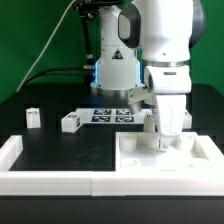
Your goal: Assemble one leg
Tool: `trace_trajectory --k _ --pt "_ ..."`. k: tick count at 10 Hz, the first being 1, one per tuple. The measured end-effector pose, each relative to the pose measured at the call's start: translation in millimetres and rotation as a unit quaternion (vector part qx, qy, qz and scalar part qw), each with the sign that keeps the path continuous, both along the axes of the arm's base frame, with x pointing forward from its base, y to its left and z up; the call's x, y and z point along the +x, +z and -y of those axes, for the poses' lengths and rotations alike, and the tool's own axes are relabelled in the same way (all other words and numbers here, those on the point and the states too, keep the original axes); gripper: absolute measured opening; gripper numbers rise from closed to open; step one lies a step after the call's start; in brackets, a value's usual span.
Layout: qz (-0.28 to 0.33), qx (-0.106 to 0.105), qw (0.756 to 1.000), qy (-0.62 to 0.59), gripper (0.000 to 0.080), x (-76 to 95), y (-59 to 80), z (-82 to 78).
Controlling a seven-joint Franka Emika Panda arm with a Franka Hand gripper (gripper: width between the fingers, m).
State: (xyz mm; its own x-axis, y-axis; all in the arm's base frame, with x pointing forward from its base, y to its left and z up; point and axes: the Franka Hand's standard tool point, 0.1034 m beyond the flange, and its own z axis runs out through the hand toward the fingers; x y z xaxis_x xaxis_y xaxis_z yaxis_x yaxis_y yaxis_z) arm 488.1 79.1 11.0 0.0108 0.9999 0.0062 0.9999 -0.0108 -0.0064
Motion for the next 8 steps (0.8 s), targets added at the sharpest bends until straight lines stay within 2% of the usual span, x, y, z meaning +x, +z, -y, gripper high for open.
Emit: trace_trajectory --k 1,3,5,6,8 --pt "0.005 0.0 0.999 -0.035 0.0649 -6.9 8.0 -2.5" --pt "0.013 -0.003 0.994 -0.11 0.0649 -34.3 29.2 -12.7" --pt "0.018 -0.009 0.987 -0.161 0.0649 -46.0 47.1 -23.4" --pt "0.016 -0.013 0.984 -0.176 0.0649 -47.6 50.5 -26.8" --pt "0.014 -0.012 0.984 -0.178 0.0649 -47.8 46.8 -25.1"
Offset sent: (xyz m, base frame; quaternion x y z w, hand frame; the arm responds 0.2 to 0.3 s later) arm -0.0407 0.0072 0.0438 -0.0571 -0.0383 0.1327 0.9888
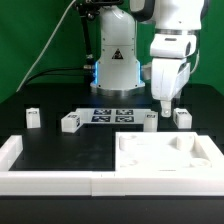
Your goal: Assemble one leg
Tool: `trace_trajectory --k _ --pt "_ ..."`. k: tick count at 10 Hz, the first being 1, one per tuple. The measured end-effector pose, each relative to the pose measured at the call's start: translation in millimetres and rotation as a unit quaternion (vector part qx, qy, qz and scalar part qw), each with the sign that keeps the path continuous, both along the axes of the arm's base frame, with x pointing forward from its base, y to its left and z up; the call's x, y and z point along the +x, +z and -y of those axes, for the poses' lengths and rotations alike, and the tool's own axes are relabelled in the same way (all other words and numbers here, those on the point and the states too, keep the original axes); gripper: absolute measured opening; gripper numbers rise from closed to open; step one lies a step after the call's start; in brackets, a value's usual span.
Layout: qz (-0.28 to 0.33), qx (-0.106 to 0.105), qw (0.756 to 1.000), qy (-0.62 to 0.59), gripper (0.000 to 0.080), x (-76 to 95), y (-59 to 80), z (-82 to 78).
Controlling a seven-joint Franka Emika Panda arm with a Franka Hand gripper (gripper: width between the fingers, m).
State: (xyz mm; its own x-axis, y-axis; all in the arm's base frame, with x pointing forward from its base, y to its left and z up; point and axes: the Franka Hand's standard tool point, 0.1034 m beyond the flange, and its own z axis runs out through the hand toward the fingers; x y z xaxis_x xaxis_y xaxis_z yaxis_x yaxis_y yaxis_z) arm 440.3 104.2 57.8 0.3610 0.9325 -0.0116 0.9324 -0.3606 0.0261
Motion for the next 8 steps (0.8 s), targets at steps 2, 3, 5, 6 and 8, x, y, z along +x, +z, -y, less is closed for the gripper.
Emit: trace_trajectory --k 2,3,5,6,8 --pt "0.0 0.003 0.998 -0.056 0.0649 -0.2 -0.1 -1.2" --pt "0.0 0.006 0.994 -0.113 0.0649 -0.4 -0.1 -2.1" --pt "-0.001 0.011 0.98 -0.199 0.0649 -1.7 -0.2 -4.6" --pt "-0.003 0.015 0.951 -0.308 0.0649 -11.7 -1.4 -12.1" --pt "-0.013 0.019 0.895 -0.445 0.0649 -22.8 -4.4 -27.2"
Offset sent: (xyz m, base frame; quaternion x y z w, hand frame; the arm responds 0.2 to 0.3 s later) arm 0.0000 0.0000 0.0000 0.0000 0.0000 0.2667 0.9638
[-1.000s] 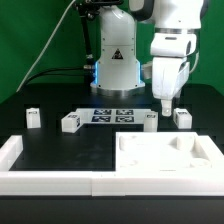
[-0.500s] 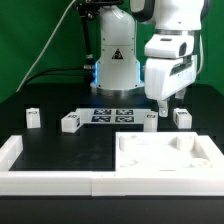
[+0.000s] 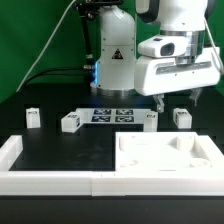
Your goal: Assemble one leg
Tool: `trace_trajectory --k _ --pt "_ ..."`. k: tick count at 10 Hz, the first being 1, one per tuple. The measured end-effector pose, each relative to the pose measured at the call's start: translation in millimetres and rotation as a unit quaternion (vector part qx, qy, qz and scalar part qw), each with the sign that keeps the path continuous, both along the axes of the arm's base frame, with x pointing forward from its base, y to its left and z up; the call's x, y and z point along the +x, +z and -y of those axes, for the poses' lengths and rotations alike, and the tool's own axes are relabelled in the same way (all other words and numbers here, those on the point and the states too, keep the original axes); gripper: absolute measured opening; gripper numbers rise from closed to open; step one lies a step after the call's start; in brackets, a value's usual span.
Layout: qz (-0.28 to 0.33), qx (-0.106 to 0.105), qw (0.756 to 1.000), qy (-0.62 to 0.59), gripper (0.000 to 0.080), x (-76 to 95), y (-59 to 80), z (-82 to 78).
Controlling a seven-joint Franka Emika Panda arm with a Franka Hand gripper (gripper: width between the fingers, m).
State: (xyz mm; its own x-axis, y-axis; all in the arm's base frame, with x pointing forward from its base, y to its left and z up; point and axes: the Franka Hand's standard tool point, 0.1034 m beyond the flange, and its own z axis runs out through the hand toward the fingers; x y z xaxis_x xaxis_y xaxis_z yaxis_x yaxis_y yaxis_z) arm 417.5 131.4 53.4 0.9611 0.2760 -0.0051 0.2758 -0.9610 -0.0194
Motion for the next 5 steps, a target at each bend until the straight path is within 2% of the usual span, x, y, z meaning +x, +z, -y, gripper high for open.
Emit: trace_trajectory --k 2,4,5 --pt "-0.006 0.005 0.997 -0.081 0.0649 -7.3 -2.7 -10.6" --pt "-0.009 0.007 0.996 -0.092 0.0649 -7.1 -2.6 -10.7" --pt "-0.023 0.002 0.996 -0.091 0.0649 -8.5 -2.7 -9.5"
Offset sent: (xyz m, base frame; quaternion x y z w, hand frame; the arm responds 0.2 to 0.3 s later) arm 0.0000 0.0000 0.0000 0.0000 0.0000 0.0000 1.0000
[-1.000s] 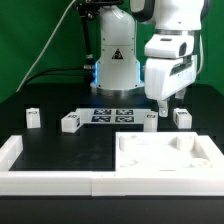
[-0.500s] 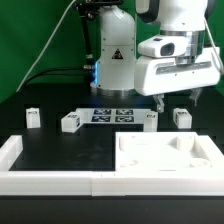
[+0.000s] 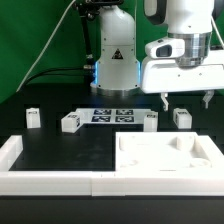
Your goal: Assemble one leg
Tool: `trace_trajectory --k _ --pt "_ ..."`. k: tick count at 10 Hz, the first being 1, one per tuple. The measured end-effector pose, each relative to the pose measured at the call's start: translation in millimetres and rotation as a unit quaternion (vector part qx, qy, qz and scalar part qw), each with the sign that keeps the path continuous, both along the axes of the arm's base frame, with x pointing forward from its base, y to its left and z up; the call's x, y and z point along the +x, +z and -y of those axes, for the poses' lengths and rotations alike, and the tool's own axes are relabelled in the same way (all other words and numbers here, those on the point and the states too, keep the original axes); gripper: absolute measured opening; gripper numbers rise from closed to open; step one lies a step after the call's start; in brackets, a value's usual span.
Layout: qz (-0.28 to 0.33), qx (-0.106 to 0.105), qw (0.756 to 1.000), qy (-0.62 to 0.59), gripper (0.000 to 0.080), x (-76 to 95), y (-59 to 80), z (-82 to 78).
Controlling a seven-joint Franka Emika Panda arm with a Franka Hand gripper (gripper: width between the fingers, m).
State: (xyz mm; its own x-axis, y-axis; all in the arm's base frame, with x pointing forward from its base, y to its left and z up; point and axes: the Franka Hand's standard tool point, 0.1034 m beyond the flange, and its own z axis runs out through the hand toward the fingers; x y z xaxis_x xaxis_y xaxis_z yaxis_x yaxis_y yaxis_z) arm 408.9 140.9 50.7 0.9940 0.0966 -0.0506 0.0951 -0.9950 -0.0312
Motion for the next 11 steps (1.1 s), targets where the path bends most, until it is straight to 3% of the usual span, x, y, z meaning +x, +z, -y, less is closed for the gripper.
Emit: trace_trajectory --k 2,6,8,11 --pt "-0.036 -0.01 0.999 0.008 0.0649 -5.3 -1.0 3.0" --pt "-0.203 -0.043 0.978 0.017 0.0649 -16.8 -8.1 1.4" --pt "-0.314 -0.049 0.948 0.025 0.0649 -21.3 -12.3 -1.3" --pt "-0.467 -0.059 0.882 0.004 0.0649 -38.6 -20.1 -5.8"
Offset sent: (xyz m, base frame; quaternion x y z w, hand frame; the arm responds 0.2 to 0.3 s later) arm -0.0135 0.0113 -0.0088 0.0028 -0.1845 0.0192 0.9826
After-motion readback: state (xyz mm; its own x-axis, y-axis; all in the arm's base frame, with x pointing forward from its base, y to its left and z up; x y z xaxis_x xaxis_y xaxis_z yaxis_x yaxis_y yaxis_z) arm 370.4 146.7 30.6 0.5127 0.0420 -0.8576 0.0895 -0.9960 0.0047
